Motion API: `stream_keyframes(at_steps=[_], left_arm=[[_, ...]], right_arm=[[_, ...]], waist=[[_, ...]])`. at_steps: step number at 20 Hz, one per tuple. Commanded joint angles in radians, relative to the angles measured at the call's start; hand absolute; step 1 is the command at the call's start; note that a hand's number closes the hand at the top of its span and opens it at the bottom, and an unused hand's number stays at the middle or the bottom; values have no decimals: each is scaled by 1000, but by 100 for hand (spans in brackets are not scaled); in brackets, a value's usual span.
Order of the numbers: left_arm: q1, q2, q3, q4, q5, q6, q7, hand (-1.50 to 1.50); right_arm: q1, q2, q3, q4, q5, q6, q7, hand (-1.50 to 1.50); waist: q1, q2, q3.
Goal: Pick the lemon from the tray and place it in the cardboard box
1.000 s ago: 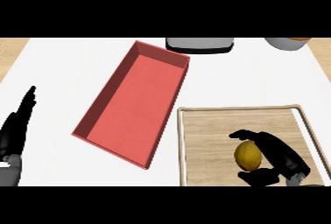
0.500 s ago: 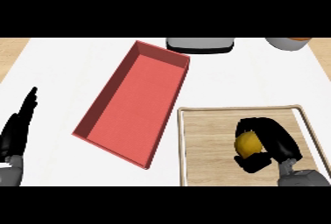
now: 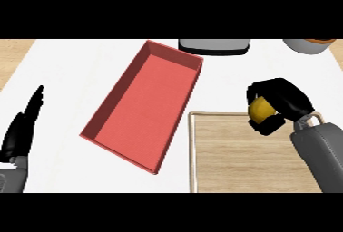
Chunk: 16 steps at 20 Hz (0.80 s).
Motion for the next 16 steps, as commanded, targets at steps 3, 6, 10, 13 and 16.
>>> stream_keyframes(at_steps=[3, 6, 10, 13, 16], left_arm=[[47, 1, 28, -10, 23, -17, -36, 0], [6, 8, 25, 24, 11, -24, -28, 0], [-13, 24, 51, 23, 13, -33, 8, 0], [77, -19, 19, -54, -11, -11, -12, 0], [35, 0, 46, 1, -8, -19, -20, 0]], right_arm=[[-200, -12, -100, 81, -27, -51, -110, 150], [-230, 64, -83, 40, -26, -144, -157, 150], [-282, 78, -103, 12, -84, -68, -202, 150], [-315, 106, -96, -45, -114, 38, -138, 150], [-378, 200, -82, -29, -144, 78, -70, 150]], waist=[[-10, -7, -1], [-16, -6, -1], [-26, -9, -1], [-26, -11, -1], [-27, -10, -2]])
